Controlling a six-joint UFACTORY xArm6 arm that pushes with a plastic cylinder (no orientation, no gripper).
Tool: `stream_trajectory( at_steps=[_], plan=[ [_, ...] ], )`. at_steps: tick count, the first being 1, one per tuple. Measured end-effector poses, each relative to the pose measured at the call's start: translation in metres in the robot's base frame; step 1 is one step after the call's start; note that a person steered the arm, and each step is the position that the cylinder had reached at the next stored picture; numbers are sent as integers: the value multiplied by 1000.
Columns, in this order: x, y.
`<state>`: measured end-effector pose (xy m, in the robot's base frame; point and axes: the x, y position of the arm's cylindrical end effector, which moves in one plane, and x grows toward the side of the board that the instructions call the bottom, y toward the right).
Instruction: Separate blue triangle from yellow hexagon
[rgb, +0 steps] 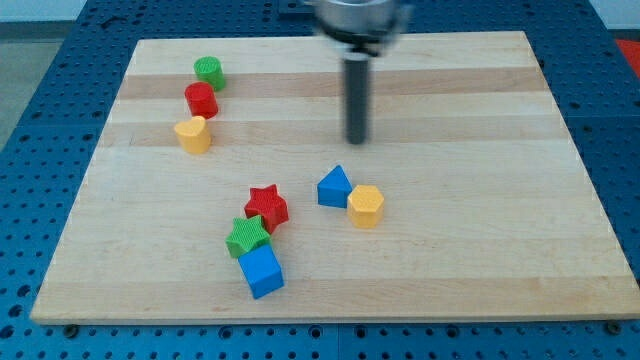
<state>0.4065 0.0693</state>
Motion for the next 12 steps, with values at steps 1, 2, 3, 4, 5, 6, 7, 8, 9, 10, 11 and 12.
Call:
stream_trajectory(
  at_steps=[1, 2, 3, 4, 5, 6, 7, 8, 9, 10, 11, 12],
  plan=[
    [64, 82],
    [152, 40],
    [170, -42],
    [131, -54],
    [100, -54],
    [74, -54],
    [50, -63],
    [50, -101],
    [39, -123],
    [17, -128],
    [-15, -128],
    [-44, -128]
  ],
)
